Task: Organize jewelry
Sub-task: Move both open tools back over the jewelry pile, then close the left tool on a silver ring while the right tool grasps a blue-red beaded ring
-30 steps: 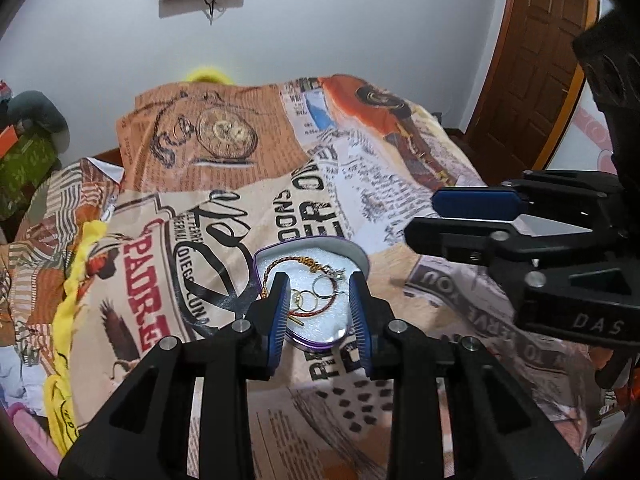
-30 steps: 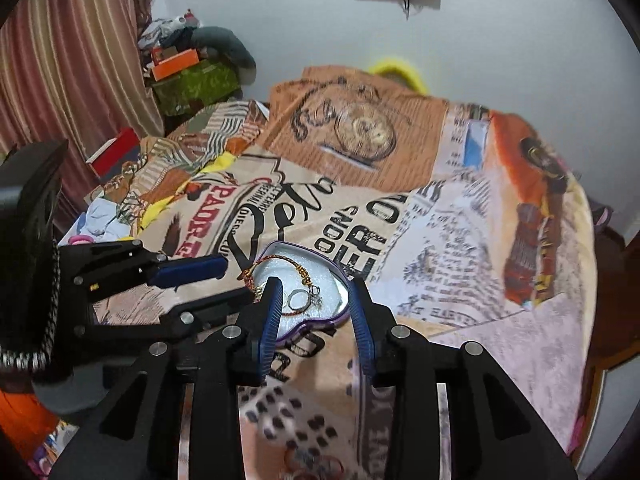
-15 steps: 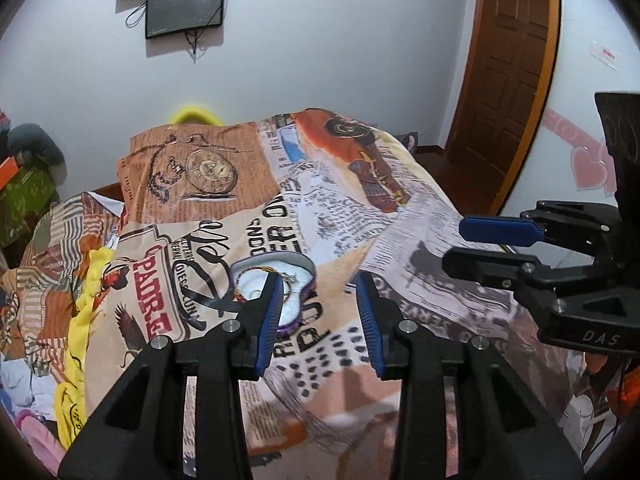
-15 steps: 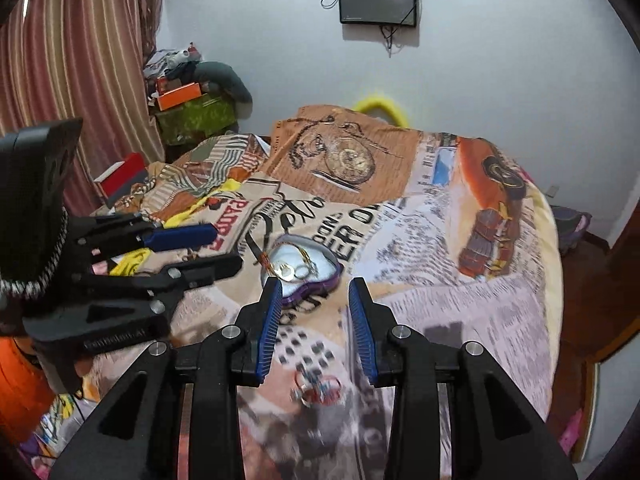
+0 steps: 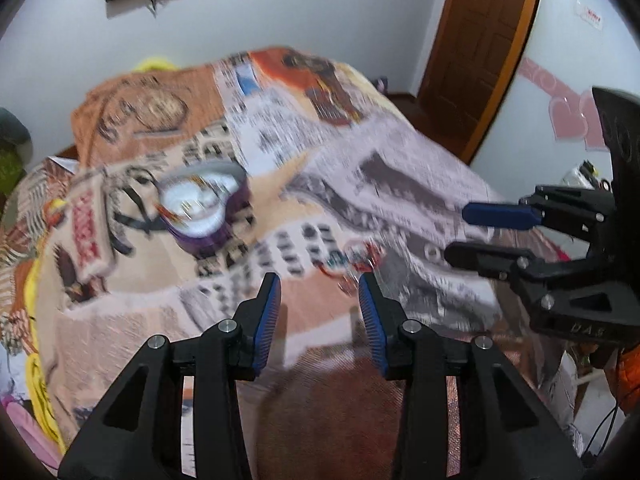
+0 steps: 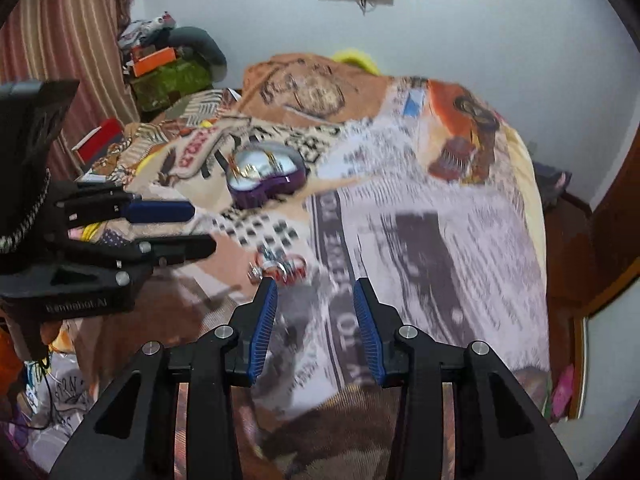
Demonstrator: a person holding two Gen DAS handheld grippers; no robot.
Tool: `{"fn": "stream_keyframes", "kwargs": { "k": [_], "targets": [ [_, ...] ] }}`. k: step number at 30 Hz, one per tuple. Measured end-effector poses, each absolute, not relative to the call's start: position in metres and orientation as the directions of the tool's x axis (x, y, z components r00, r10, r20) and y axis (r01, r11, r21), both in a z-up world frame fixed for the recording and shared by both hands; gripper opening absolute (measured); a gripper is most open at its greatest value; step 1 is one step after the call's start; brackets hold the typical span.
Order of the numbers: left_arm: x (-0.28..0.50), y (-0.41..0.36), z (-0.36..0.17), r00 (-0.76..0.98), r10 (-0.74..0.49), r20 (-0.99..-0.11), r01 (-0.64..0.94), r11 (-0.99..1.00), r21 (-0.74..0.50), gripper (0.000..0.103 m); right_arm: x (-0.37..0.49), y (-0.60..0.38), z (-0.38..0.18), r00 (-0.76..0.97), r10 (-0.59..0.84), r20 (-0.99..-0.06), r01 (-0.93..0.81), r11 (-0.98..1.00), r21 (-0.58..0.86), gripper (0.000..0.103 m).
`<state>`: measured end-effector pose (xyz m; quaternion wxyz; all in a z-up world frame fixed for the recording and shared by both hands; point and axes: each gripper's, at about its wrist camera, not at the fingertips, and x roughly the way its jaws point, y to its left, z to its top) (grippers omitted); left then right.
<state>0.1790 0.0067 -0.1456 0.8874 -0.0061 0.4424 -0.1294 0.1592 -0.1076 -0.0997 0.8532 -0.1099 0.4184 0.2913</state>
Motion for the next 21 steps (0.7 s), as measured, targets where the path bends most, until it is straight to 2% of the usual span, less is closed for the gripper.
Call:
{"fn": "stream_keyframes", "kwargs": {
  "k": [7,10,12,16,21],
  "targets": [
    [0.189,-0.015,-0.166,0.536,-0.267,-0.801,0.275,0.952,-0.133,0.039,0.159,-0.119,-0.115,0.452,0.394,-0.800,-0.570,0.817,0.080,0.036],
    [0.196,-0.019,-0.168,0.542,-0.266,-0.797,0.286,0.950,-0.122,0.032,0.163,-0.120,-0.118,0.446,0.393,-0.804,-0.572,0.816,0.082,0.036],
    [0.201,-0.021,-0.170,0.537,-0.271,-0.799,0.292,0.948,-0.125,0.023,0.163,-0.120,-0.119,0.444,0.393,-0.805,-0.573,0.815,0.082,0.036],
    [0.205,-0.020,-0.173,0.531,-0.297,-0.793,0.297,0.942,-0.154,0.014,0.165,-0.118,-0.121,0.438,0.398,-0.806,-0.577,0.812,0.087,0.036],
    [0.199,-0.010,-0.170,0.546,-0.315,-0.777,0.272,0.943,-0.191,0.014,0.168,-0.112,-0.121,0.428,0.407,-0.807,-0.592,0.801,0.090,0.036]
  ]
}}
